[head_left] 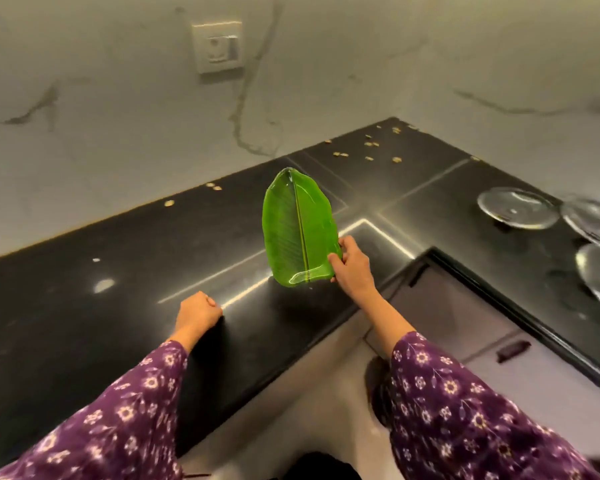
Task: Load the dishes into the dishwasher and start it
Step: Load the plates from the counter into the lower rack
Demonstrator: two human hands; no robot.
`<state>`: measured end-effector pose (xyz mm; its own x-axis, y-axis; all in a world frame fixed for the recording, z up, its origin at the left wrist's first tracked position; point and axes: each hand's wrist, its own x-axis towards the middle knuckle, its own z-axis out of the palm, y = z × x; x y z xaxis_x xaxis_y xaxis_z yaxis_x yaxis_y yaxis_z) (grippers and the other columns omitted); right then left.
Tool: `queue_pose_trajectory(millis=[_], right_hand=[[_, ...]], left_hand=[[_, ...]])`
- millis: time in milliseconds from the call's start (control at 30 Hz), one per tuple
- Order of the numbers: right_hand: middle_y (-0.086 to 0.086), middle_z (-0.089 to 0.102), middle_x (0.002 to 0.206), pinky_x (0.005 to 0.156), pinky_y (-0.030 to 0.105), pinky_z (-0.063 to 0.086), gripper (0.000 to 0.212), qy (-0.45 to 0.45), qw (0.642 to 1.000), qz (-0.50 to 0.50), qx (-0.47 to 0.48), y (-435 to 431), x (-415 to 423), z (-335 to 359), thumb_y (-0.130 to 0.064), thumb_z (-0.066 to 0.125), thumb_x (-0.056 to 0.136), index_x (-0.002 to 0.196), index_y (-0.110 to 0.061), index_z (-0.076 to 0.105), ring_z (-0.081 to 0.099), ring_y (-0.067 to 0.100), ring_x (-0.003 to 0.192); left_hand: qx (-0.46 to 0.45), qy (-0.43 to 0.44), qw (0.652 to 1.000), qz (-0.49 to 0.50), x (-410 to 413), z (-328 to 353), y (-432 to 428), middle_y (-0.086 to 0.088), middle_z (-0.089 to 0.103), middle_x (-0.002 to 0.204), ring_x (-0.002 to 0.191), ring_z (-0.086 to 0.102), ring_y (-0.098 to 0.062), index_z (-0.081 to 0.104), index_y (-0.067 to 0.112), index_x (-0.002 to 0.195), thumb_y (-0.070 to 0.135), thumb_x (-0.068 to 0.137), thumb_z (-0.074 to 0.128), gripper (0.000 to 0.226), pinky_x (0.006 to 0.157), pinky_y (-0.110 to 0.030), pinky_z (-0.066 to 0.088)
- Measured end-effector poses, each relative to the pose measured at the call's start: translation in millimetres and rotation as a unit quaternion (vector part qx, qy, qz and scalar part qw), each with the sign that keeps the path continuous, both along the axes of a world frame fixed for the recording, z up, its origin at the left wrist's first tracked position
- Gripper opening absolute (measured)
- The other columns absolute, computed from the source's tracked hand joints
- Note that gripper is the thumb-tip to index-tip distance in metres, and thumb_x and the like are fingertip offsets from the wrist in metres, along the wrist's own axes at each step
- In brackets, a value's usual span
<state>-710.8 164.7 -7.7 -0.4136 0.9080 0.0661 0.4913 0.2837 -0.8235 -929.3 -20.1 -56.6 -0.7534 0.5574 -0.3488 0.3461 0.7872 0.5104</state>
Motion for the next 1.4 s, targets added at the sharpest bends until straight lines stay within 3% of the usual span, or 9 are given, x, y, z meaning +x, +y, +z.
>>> queue_pose_trajectory(millis=[133,267,333,467,733,867,1000,1167,1400], right_hand=[[0.022,0.054,0.067,0.07,0.053,0.051,0.014,-0.002,0.994,-0.112,0.014,-15,103,5,-0.007,0.053,0.089,0.103,-0.006,0.049,0.06,0.04,0.063],[0.016,0.052,0.062,0.067,0.051,0.05,0.013,-0.012,0.976,-0.218,0.024,-41,207,3,-0.007,0.053,0.089,0.101,-0.008,0.05,0.059,0.038,0.061],[0.011,0.049,0.061,0.062,0.045,0.049,0.014,-0.016,0.962,-0.271,0.031,-60,263,0,-0.006,0.054,0.088,0.101,-0.006,0.05,0.054,0.032,0.058],[0.001,0.046,0.065,0.058,0.029,0.029,0.017,-0.026,0.924,-0.379,0.039,-112,372,-9,-0.005,0.055,0.089,0.106,-0.001,0.053,0.043,0.019,0.06],[-0.005,0.039,0.055,0.056,0.035,0.029,0.017,-0.087,0.837,-0.541,-0.013,-263,555,-44,-0.003,0.051,0.088,0.105,0.0,0.049,0.047,0.027,0.057],[-0.002,0.04,0.059,0.051,0.031,0.026,0.014,-0.124,0.807,-0.572,-0.075,-331,622,-71,-0.003,0.049,0.09,0.103,-0.002,0.046,0.042,0.023,0.052],[0.018,0.055,0.077,0.056,0.036,0.036,0.023,-0.156,0.791,-0.568,-0.164,-379,664,-110,-0.003,0.047,0.089,0.111,0.002,0.043,0.056,0.033,0.07],[0.025,0.061,0.098,0.065,0.038,0.043,0.03,-0.164,0.771,-0.546,-0.284,-410,682,-176,-0.008,0.046,0.092,0.121,-0.001,0.042,0.06,0.038,0.087],[0.018,0.064,0.1,0.064,0.035,0.044,0.019,-0.209,0.759,-0.481,-0.386,-404,667,-289,-0.005,0.044,0.091,0.109,-0.003,0.05,0.064,0.035,0.089]], left_hand=[[0.086,-0.002,0.987,-0.137,78,10,39,-0.013,0.066,0.086,0.09,0.061,-0.029,0.061,0.005,0.085,0.01,0.081,0.066,0.007,0.077,-0.032,0.043],[0.108,0.003,0.947,-0.302,167,19,73,-0.005,0.063,0.075,0.075,0.057,-0.02,0.06,0.011,0.078,0.011,0.079,0.068,0.008,0.066,-0.026,0.036],[0.088,0.004,0.917,-0.39,215,19,88,-0.007,0.066,0.079,0.077,0.058,-0.019,0.064,0.007,0.083,0.011,0.081,0.069,0.007,0.069,-0.026,0.04],[0.069,0.005,0.857,-0.511,316,19,101,-0.005,0.065,0.08,0.079,0.058,-0.018,0.065,0.006,0.086,0.012,0.083,0.068,0.008,0.077,-0.028,0.041],[0.022,-0.026,0.729,-0.684,532,-8,58,0.0,0.063,0.078,0.076,0.055,-0.014,0.061,0.012,0.082,0.016,0.085,0.067,0.007,0.072,-0.022,0.038],[-0.007,-0.051,0.673,-0.738,624,-25,9,0.0,0.062,0.074,0.073,0.057,-0.014,0.058,0.016,0.074,0.012,0.084,0.064,0.013,0.067,-0.02,0.035],[-0.046,-0.071,0.638,-0.766,685,-51,-37,-0.001,0.063,0.071,0.071,0.058,-0.014,0.049,0.024,0.063,0.01,0.083,0.063,0.028,0.068,-0.024,0.039],[-0.081,-0.091,0.607,-0.785,725,-92,-66,0.005,0.06,0.066,0.061,0.055,-0.006,0.053,0.022,0.067,0.013,0.085,0.061,0.022,0.054,-0.011,0.035],[-0.143,-0.078,0.578,-0.8,727,-170,-75,0.001,0.064,0.075,0.068,0.058,-0.008,0.063,0.01,0.083,0.013,0.087,0.06,0.006,0.058,-0.008,0.039]])
